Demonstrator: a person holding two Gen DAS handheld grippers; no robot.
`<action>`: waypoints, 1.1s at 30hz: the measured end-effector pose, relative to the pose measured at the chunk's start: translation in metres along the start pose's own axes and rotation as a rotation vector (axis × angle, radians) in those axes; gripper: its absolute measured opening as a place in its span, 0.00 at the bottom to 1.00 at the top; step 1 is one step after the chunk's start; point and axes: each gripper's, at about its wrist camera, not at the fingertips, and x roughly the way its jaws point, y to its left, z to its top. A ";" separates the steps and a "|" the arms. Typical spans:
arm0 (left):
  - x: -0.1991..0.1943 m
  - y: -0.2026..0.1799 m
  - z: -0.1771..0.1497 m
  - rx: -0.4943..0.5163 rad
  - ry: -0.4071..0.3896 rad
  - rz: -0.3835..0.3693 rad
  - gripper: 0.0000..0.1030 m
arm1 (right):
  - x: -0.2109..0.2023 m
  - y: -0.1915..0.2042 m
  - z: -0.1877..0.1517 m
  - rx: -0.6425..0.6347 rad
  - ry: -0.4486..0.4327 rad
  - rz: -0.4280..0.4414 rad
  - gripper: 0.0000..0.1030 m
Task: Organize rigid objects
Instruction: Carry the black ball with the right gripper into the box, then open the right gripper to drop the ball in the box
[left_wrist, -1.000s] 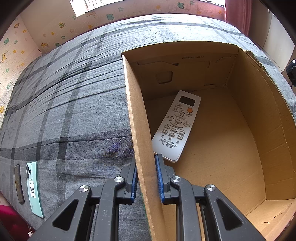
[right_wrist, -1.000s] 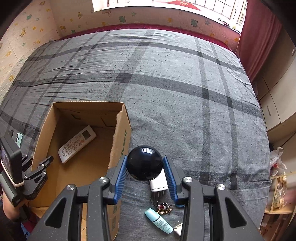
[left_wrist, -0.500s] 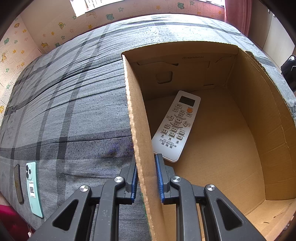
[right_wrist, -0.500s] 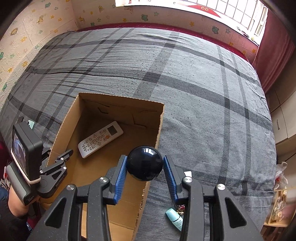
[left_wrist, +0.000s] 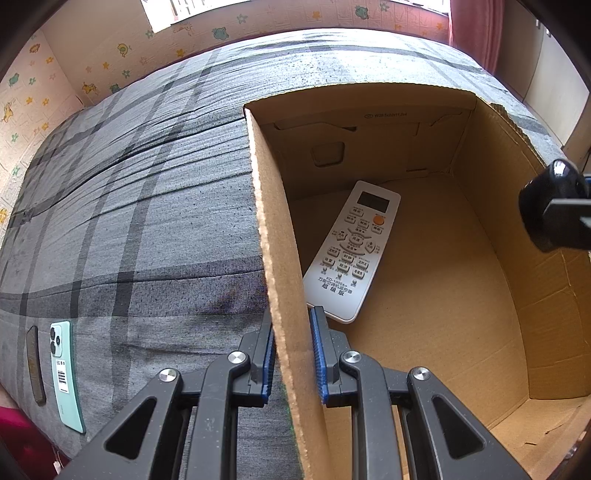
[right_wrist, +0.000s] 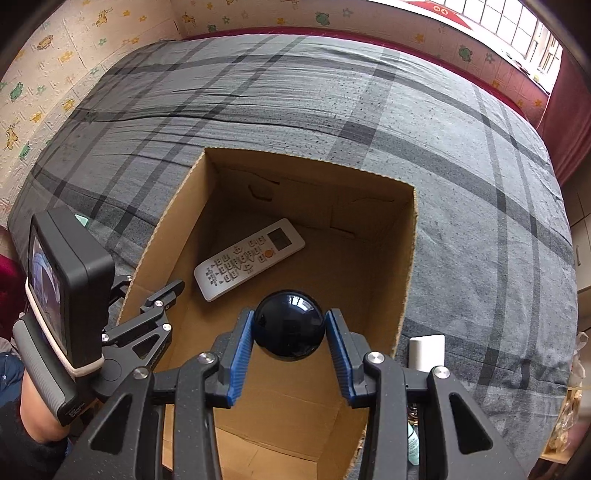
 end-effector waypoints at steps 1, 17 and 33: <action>0.000 0.000 0.000 0.000 0.000 0.000 0.19 | 0.004 0.003 -0.001 0.000 0.007 0.004 0.41; 0.000 0.000 0.000 0.004 -0.002 0.001 0.19 | 0.057 0.023 -0.022 0.038 0.103 0.038 0.41; -0.001 -0.001 0.000 0.006 -0.002 0.002 0.20 | 0.062 0.020 -0.028 0.052 0.117 0.042 0.43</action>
